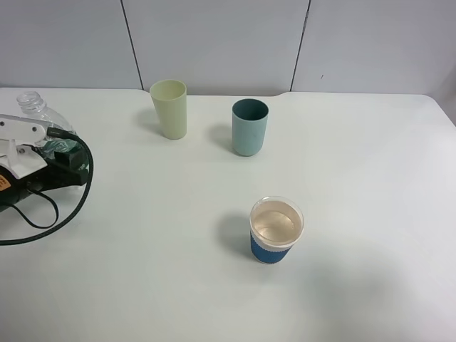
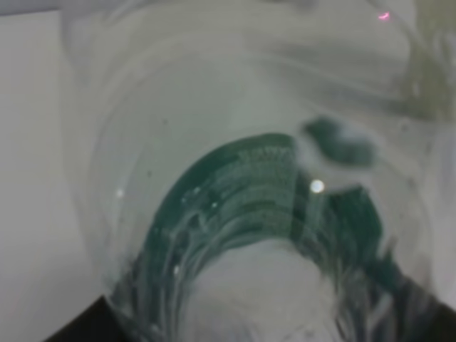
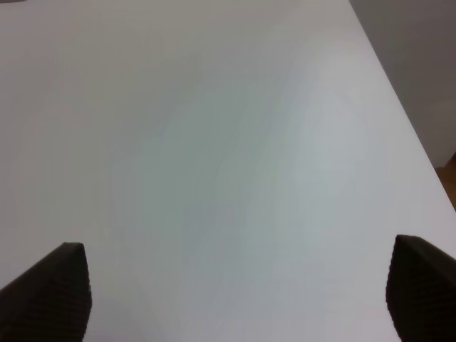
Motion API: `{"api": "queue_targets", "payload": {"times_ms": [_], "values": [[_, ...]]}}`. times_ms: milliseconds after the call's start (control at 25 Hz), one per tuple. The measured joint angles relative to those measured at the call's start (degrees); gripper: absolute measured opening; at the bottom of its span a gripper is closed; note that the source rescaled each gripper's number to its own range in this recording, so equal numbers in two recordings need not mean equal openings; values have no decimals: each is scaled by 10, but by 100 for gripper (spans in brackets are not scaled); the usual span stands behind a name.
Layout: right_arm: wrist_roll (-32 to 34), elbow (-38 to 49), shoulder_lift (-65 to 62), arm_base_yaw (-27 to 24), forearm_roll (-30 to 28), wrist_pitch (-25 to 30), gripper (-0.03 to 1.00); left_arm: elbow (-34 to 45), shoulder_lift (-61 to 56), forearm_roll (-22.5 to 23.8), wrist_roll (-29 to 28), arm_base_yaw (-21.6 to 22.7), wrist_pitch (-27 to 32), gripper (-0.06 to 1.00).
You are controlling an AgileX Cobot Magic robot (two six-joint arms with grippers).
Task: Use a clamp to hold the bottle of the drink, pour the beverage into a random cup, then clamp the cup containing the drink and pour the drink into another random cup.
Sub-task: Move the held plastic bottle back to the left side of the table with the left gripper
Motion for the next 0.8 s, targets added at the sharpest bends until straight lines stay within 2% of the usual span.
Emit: {"api": "queue_targets", "payload": {"times_ms": [800], "values": [[0, 0, 0, 0, 0, 0, 50, -14, 76, 15, 24, 0, -26, 1]]}}
